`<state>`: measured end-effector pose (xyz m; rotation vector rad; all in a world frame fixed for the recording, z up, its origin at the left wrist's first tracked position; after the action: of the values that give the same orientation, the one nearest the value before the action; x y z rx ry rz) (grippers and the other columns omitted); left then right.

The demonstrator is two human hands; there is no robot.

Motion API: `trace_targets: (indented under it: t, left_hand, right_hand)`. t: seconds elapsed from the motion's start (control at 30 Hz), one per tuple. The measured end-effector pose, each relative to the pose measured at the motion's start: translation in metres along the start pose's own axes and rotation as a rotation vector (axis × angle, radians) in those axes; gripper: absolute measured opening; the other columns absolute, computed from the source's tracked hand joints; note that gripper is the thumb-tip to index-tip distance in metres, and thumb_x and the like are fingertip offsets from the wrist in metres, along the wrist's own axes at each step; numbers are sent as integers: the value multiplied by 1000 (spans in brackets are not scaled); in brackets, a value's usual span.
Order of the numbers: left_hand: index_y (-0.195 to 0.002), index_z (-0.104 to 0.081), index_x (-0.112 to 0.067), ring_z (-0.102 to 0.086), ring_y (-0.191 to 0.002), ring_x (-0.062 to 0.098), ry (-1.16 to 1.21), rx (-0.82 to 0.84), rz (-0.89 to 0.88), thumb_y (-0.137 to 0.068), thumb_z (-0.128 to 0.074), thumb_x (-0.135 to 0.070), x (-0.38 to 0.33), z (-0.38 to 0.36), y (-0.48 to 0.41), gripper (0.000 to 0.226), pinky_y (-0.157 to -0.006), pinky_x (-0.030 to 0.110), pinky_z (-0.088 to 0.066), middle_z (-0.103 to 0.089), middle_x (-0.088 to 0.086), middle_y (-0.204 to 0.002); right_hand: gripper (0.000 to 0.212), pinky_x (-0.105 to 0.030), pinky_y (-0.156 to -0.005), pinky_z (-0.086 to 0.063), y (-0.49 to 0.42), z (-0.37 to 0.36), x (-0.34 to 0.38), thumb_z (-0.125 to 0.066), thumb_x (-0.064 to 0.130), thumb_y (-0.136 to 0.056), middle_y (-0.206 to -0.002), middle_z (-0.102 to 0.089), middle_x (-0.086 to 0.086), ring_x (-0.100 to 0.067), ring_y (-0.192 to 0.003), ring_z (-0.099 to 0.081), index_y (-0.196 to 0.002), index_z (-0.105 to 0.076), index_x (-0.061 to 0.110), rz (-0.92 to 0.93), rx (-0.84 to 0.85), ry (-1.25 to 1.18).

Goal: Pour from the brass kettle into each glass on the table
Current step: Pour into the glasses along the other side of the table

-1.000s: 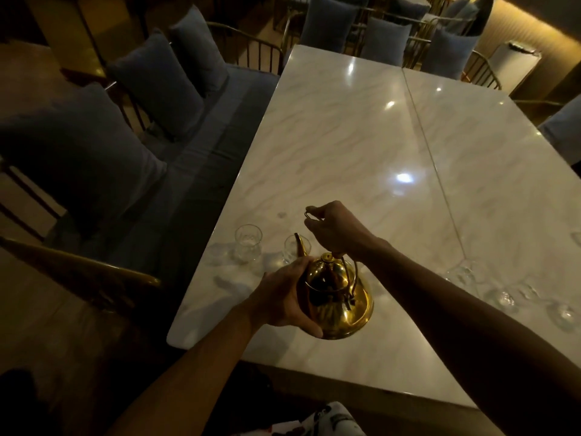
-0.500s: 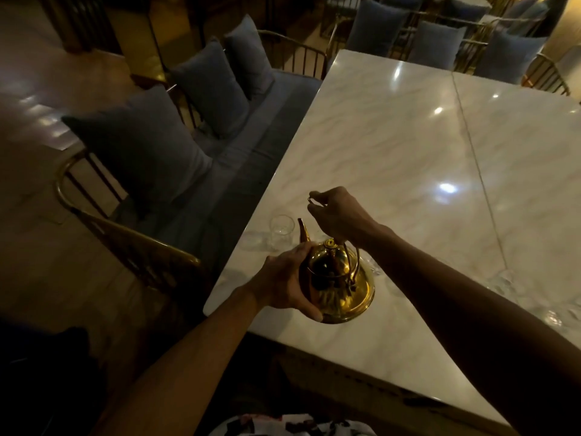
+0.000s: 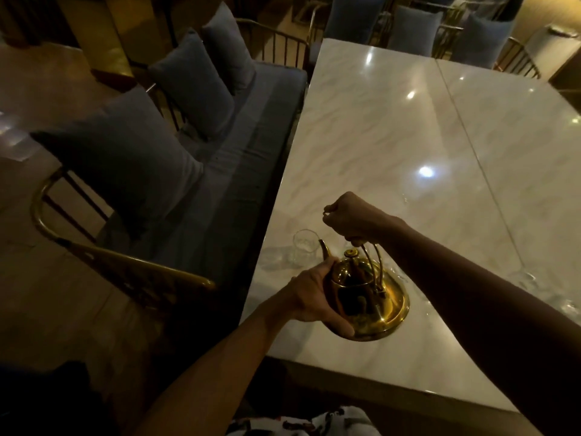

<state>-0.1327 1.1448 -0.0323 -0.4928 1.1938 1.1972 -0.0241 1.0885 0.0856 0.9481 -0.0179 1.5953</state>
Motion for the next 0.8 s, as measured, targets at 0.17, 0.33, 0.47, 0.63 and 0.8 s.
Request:
trace_targets:
  t: [0.17, 0.33, 0.47, 0.63, 0.8]
  left_hand:
    - [-150, -35, -34, -49, -133, 9, 62, 71, 16, -56, -100, -28, 5, 14, -5, 114, -110, 28, -45, -54, -15, -143]
    - [-155, -30, -31, -46, -128, 7, 84, 87, 23, -63, -98, -23, 8, 25, -5, 115, -102, 19, -40, -51, -7, -149]
    - [-153, -32, -32, -44, -124, 5, 93, 121, 50, -64, -98, -23, 16, 34, -8, 111, -93, 13, -39, -52, -8, -147]
    - [-155, -29, -28, -40, -124, 4, 106, 170, 67, -69, -95, -19, 18, 40, -12, 109, -90, 9, -35, -50, -5, -149]
    - [-155, -29, -29, -37, -123, 4, 106, 194, 73, -70, -94, -19, 25, 46, -16, 107, -79, 0, -31, -48, -4, -149]
  right_hand:
    - [25, -23, -40, -36, -28, -5, 4, -50, 12, -95, -59, -44, -9, -16, -40, -40, -96, -61, -11, -118, 39, 54]
    - [18, -24, -40, -38, -49, -13, 10, -51, 12, -94, -60, -46, -10, -17, -41, -41, -84, -58, -1, -180, 54, 111]
    - [22, -23, -39, -38, -60, -17, 15, -50, 15, -95, -62, -49, -12, -18, -41, -43, -83, -57, -2, -216, 65, 152]
    - [22, -21, -37, -38, -71, -16, 19, -49, 15, -95, -61, -51, -11, -18, -39, -44, -80, -56, -1, -248, 70, 201]
    - [21, -24, -40, -39, -82, -21, 21, -49, 14, -94, -64, -53, -13, -18, -41, -45, -82, -58, -2, -275, 94, 238]
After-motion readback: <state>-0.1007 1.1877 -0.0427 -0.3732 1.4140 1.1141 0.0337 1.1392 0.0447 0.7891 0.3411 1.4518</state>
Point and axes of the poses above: each hand's wrist, its own y-axis away from the middle knuckle, its own z-axis out of the back of the hand, x = y × z, the point moved 6 cm from there along -y, towards the middle knuckle
